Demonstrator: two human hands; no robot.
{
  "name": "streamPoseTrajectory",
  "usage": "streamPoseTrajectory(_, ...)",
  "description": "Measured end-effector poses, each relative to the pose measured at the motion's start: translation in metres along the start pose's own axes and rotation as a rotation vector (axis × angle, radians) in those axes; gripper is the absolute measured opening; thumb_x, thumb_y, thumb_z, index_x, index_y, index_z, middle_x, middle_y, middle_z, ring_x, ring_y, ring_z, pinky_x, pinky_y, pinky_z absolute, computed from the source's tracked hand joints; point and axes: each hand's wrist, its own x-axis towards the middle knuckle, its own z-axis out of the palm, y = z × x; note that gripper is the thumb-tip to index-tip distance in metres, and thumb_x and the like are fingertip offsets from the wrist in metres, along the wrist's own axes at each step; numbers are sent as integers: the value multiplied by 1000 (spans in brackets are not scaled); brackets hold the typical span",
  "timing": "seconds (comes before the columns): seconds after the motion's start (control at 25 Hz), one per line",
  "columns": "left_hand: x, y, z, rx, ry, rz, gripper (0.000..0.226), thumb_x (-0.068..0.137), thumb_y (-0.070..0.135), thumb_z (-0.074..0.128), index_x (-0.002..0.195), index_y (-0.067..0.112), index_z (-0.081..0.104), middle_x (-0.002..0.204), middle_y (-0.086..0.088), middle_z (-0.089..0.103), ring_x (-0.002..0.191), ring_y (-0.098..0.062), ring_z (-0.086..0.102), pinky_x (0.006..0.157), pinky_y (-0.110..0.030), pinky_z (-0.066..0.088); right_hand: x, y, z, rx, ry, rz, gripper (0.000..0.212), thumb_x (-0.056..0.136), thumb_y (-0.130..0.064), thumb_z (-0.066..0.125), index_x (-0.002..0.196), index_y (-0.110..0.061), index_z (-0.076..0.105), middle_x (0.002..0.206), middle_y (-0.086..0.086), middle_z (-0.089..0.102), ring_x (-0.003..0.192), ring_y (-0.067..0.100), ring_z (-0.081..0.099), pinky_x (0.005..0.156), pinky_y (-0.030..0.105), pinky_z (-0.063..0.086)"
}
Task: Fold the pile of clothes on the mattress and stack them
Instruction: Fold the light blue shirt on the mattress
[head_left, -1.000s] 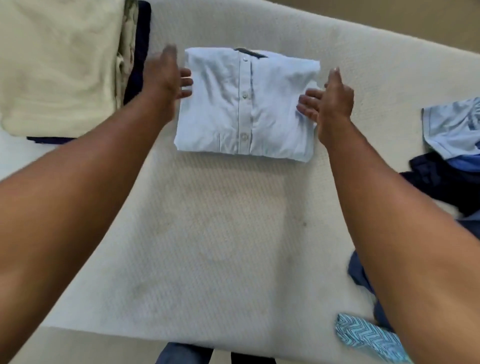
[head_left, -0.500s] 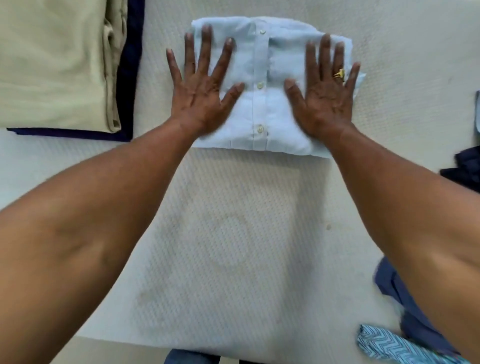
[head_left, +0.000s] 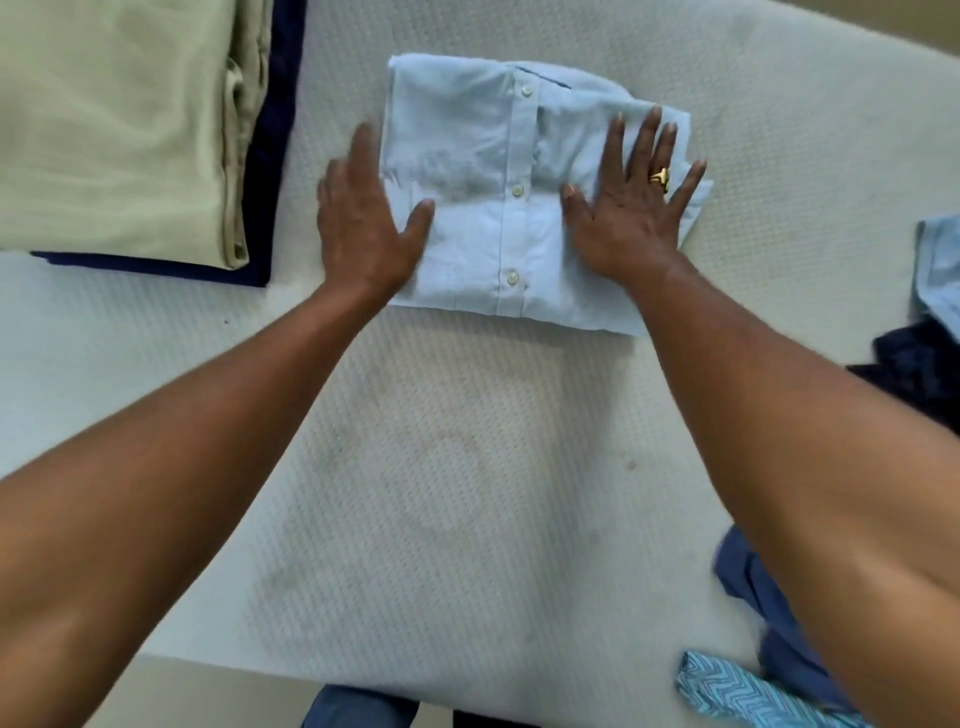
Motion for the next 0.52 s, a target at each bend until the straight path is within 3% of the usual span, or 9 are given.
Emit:
streamPoseTrajectory(0.08,-18,-3,-10,-167,-17,-263,83,84,54,74,147,8,44,140,-12,56,128,-28,55,108,-41,45,-18,-29,-9,134,95,-65,85,101,-69,26,166,-23,-2,173,13,-11,160,32,-10,122,68,-5)
streamPoseTrajectory(0.16,-14,-3,-20,-352,-145,-433,67,81,47,83,129,7,61,124,-6,68,107,-21,66,88,-34,55,-32,-54,-5,305,52,-132,84,99,-71,33,166,-33,-2,173,6,-16,159,34,-14,118,71,-6)
streamPoseTrajectory(0.24,-3,-2,-34,-510,-273,-531,62,77,39,88,124,6,65,115,-6,71,94,-17,70,72,-28,54,-42,-66,9,256,-38,-107,82,99,-70,34,164,-41,-6,172,3,-20,158,34,-19,115,79,-5)
streamPoseTrajectory(0.28,1,-1,-41,-546,-346,-557,63,76,36,89,125,7,63,114,-6,72,95,-18,71,71,-28,54,-45,-68,15,207,-60,-92,79,99,-69,32,163,-42,-6,172,3,-20,157,33,-21,114,80,-4)
streamPoseTrajectory(0.4,-3,13,-62,-633,-460,-503,48,79,23,82,124,15,67,114,-5,75,106,-25,72,77,-33,55,-40,-68,10,232,-169,-15,73,102,-66,30,161,-48,-7,172,-1,-21,157,28,-23,113,78,-6)
streamPoseTrajectory(0.52,-22,65,-89,-801,-424,-283,54,71,17,75,124,17,69,112,-7,76,100,-27,73,65,-28,54,-45,-66,-24,477,-282,4,65,106,-62,25,163,-45,-1,174,0,-8,160,24,-10,125,62,0)
